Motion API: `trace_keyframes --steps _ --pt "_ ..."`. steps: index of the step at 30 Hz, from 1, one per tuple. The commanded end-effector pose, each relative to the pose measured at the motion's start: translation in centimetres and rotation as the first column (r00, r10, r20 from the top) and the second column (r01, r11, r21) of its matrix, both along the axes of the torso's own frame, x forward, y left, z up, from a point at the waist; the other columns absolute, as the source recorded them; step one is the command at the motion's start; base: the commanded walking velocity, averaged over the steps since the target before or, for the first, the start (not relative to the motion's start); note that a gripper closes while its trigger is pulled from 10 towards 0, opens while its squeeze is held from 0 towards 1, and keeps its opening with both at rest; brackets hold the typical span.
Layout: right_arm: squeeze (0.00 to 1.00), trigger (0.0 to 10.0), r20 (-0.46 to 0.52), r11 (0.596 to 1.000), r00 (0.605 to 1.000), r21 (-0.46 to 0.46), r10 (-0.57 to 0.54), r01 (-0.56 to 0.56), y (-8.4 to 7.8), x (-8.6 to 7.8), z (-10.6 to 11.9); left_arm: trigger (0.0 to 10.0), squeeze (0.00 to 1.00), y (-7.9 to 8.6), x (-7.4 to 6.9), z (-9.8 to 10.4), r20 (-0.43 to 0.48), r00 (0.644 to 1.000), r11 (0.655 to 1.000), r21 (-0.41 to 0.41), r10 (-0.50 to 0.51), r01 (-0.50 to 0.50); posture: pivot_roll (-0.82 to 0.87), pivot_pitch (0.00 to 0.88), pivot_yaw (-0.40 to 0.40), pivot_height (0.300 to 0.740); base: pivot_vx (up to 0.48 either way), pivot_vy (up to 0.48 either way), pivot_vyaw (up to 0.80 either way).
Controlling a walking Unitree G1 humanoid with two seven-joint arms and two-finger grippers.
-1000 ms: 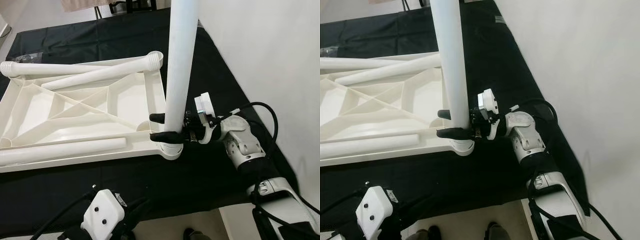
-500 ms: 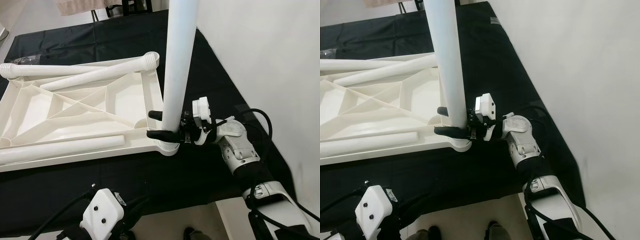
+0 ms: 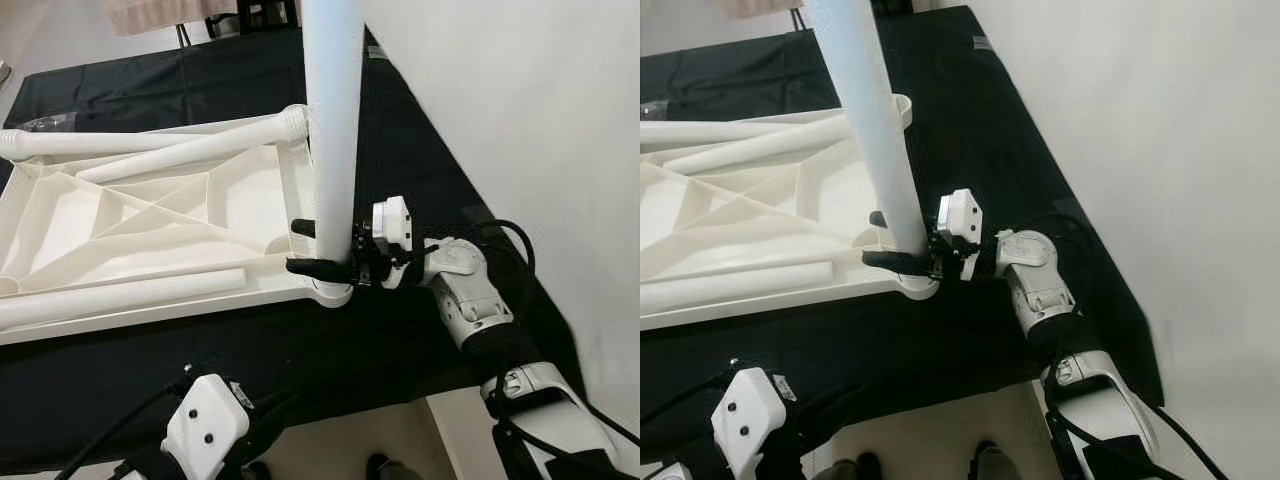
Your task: Building children table
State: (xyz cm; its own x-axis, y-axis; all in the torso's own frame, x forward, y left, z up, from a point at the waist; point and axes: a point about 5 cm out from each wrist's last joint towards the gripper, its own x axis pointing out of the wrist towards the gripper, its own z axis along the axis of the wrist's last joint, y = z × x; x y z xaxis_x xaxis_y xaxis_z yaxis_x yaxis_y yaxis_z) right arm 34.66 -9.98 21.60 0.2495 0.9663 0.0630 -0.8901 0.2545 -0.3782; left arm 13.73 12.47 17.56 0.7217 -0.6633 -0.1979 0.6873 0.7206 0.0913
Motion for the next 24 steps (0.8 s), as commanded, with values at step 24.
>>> trace_keyframes --steps 24 --pt "0.00 10.0 -0.346 0.479 0.479 0.092 -0.806 0.873 -1.2 -6.1 -4.5 10.0 0.00 -0.2 2.4 -0.8 0.052 0.999 1.000 0.021 0.006 -0.007 0.05 0.251 0.012 0.740 0.000 0.000 0.00"
